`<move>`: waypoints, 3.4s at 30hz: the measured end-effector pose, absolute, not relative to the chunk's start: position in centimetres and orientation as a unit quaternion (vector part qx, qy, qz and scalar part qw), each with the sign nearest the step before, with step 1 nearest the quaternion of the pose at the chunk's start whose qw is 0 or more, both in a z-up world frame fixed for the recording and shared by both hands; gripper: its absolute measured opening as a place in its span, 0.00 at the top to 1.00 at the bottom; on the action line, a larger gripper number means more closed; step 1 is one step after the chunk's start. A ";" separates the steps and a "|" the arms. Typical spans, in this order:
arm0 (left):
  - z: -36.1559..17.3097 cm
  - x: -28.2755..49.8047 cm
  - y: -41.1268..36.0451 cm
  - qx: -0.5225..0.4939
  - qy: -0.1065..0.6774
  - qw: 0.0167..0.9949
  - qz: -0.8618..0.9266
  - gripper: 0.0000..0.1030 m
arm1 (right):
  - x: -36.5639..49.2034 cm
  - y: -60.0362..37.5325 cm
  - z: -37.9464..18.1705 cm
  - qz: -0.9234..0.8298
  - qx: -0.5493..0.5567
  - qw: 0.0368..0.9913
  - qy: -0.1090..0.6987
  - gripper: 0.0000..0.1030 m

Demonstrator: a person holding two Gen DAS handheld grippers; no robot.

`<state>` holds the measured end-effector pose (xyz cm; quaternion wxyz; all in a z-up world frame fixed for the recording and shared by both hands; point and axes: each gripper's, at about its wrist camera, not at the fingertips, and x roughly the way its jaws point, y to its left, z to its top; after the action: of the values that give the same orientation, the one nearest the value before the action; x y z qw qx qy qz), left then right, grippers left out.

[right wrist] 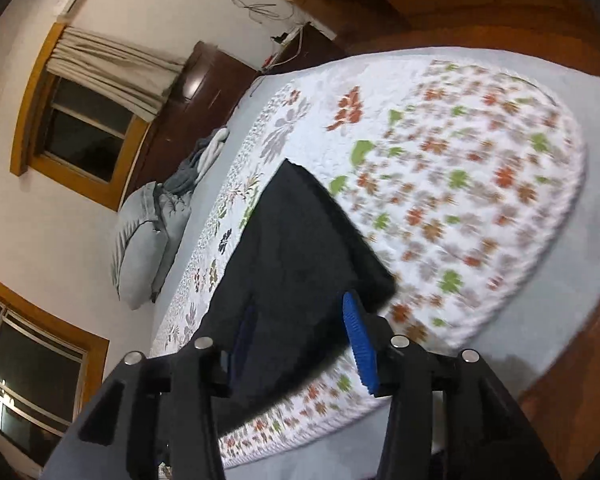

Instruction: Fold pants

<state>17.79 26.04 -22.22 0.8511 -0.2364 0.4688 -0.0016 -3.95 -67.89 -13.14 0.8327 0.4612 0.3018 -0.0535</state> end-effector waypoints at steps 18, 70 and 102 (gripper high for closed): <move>-23.2 15.4 27.7 -0.275 0.461 0.843 0.038 0.13 | -4.1 -68.4 -19.0 -0.034 0.572 0.778 0.258 0.36; -23.1 15.4 26.5 -0.380 0.435 0.817 0.012 0.10 | 1.4 -64.2 -10.4 0.003 0.475 0.846 0.241 0.85; -24.0 13.3 27.0 -0.410 0.409 0.815 0.003 0.10 | 10.8 -35.4 4.9 0.112 0.120 0.930 0.330 0.86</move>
<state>13.33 26.96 -23.95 0.8154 -0.4098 0.4089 0.0025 10.80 -35.36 4.89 0.9297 0.1199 0.3296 0.1120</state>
